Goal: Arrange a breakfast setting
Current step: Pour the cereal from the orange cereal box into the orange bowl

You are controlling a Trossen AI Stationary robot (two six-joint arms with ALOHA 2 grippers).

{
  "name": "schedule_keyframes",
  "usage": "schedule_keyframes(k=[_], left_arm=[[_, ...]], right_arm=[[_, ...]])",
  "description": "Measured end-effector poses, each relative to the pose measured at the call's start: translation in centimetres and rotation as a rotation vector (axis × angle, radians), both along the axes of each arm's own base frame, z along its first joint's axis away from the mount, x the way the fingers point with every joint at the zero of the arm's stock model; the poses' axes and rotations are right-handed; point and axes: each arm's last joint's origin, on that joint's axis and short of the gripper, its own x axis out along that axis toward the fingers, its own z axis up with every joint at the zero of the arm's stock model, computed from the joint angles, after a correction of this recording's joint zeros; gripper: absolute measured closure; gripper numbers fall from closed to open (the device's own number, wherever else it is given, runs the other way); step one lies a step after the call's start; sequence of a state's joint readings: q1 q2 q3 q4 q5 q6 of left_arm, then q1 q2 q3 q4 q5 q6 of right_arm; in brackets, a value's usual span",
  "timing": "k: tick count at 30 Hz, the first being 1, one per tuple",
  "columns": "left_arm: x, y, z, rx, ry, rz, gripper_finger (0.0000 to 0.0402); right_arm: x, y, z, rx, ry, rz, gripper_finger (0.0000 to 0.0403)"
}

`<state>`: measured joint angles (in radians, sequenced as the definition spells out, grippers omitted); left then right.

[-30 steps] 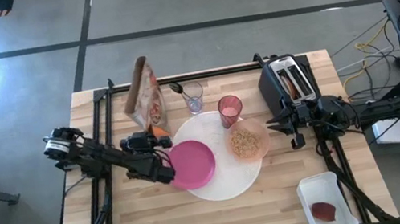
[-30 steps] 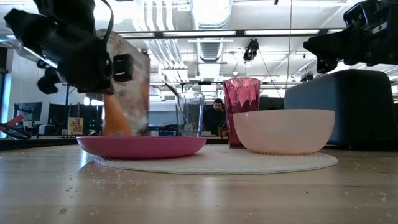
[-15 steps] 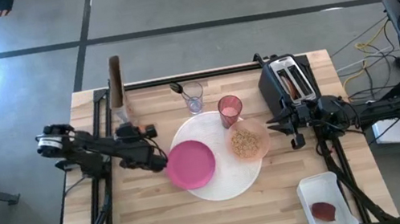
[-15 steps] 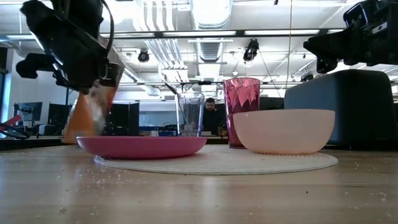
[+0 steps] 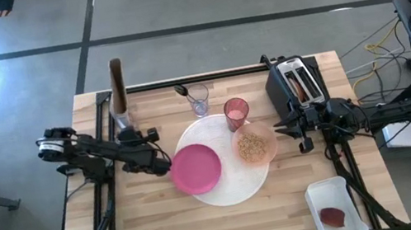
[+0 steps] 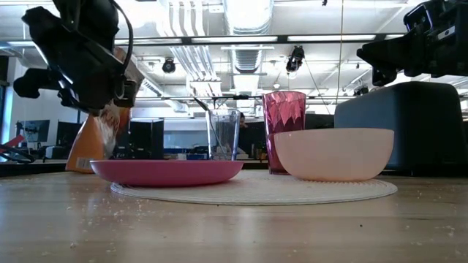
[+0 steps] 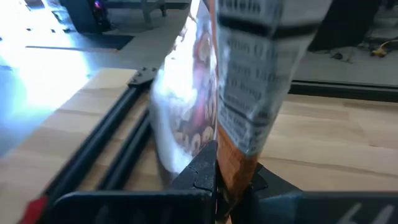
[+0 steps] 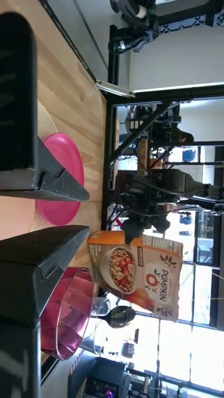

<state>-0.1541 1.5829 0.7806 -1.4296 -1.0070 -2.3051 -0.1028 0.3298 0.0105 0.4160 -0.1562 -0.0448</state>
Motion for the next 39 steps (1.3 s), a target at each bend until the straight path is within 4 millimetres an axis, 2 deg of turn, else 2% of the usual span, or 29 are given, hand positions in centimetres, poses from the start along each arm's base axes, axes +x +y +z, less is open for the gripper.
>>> schedule_keyframes(k=[12, 32, 39], left_arm=[[0.7, -1.9, 0.1, 0.021, -0.082, -0.114, 0.0401], [-0.4, -1.1, 0.0, -0.020, 0.026, -0.029, 0.0402], [-1.2, -1.1, 0.4, -0.079, 0.135, 0.046, 0.0399]], right_arm=[[0.0, 0.0, 0.0, 0.000, 0.000, 0.000, 0.0339], [0.0, 0.0, 0.0, 0.000, 0.000, 0.000, 0.0339], [0.0, 0.0, 0.0, 0.000, 0.000, 0.000, 0.0339]])
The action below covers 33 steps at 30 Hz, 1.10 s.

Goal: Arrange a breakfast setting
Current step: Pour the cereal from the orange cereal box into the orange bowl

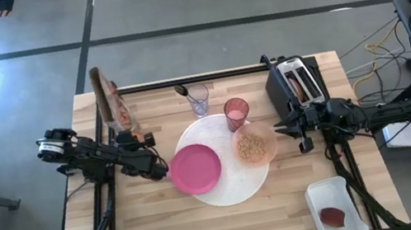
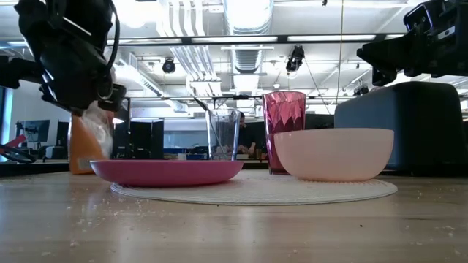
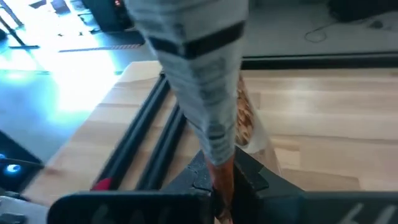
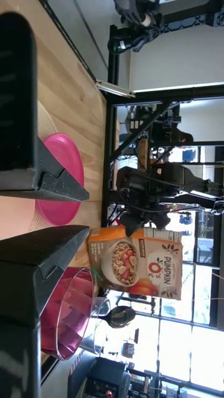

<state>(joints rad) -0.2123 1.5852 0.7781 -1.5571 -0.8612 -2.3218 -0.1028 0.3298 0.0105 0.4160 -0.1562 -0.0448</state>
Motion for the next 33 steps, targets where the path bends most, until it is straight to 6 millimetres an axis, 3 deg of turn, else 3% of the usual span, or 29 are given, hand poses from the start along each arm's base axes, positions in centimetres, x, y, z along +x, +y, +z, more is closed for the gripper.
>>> schedule_keyframes(k=[25, 33], left_arm=[[-0.3, 0.1, 0.0, -0.029, 0.048, 0.016, 0.0264], [-0.2, 0.0, 1.5, -0.098, -0.034, 0.045, 0.0224]], right_arm=[[0.0, 0.0, 0.0, 0.000, 0.000, 0.000, 0.0339], [0.0, 0.0, 0.0, 0.000, 0.000, 0.000, 0.0339]])
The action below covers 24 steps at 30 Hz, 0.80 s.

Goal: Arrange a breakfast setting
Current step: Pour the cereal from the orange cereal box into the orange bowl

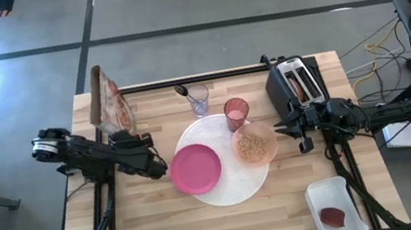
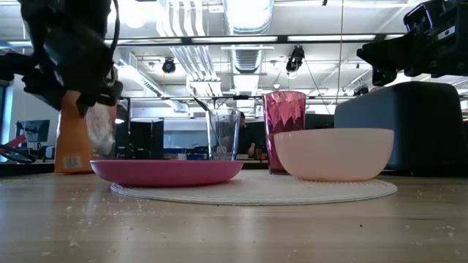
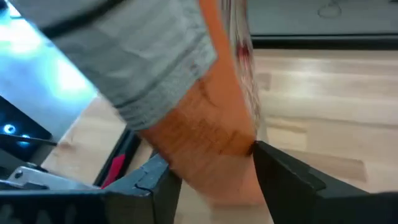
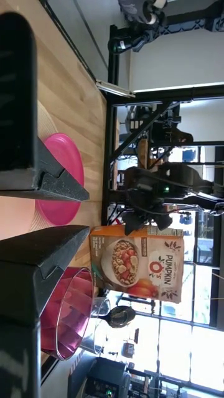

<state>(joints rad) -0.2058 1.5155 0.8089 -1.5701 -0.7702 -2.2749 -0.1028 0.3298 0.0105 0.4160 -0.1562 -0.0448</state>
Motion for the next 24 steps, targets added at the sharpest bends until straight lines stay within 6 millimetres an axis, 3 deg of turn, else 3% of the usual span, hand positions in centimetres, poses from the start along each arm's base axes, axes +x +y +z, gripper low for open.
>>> schedule_keyframes(k=[9, 16, 19, 24], left_arm=[[0.2, -0.3, 3.8, -0.192, -0.067, -0.058, 0.0207], [0.2, -0.8, 6.6, -0.443, -0.096, -0.104, 0.0207], [0.2, -1.0, 7.3, -0.520, -0.082, -0.150, 0.0207], [0.8, -1.1, 7.5, -0.502, -0.060, -0.207, 0.0207]], right_arm=[[0.0, 0.0, 0.0, 0.000, 0.000, 0.000, 0.0339], [0.0, 0.0, 0.0, 0.000, 0.000, 0.000, 0.0339], [0.0, 0.0, 0.0, 0.000, 0.000, 0.000, 0.0339], [0.0, 0.0, 0.0, 0.000, 0.000, 0.000, 0.0339]])
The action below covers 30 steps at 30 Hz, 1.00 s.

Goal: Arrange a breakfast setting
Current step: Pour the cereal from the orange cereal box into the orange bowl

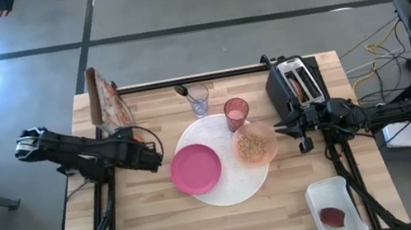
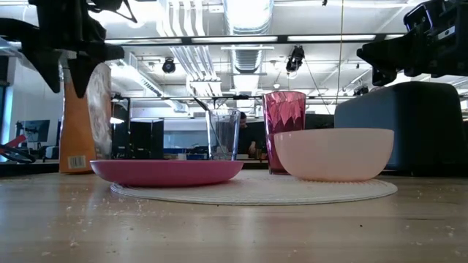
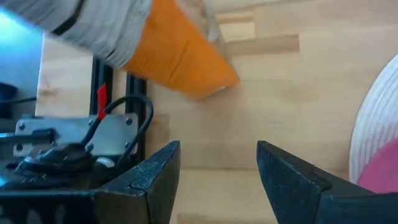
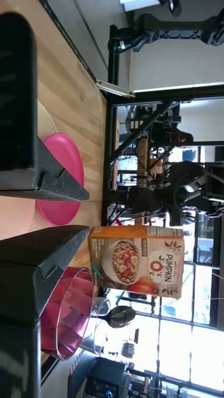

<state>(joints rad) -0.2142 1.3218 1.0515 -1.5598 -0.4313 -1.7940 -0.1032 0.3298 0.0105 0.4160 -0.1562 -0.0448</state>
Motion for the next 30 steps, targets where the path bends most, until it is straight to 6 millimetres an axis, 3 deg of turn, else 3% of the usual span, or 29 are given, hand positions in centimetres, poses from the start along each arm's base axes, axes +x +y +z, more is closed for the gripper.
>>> schedule_keyframes(k=[13, 30], left_arm=[[1.6, 0.4, -4.2, 0.278, 0.120, 0.005, 0.0207], [1.5, 2.5, -6.6, 0.444, 0.244, 0.026, 0.0207]], right_arm=[[0.0, 0.0, 0.0, 0.000, 0.000, 0.000, 0.0339], [0.0, 0.0, 0.0, 0.000, 0.000, 0.000, 0.0339]])
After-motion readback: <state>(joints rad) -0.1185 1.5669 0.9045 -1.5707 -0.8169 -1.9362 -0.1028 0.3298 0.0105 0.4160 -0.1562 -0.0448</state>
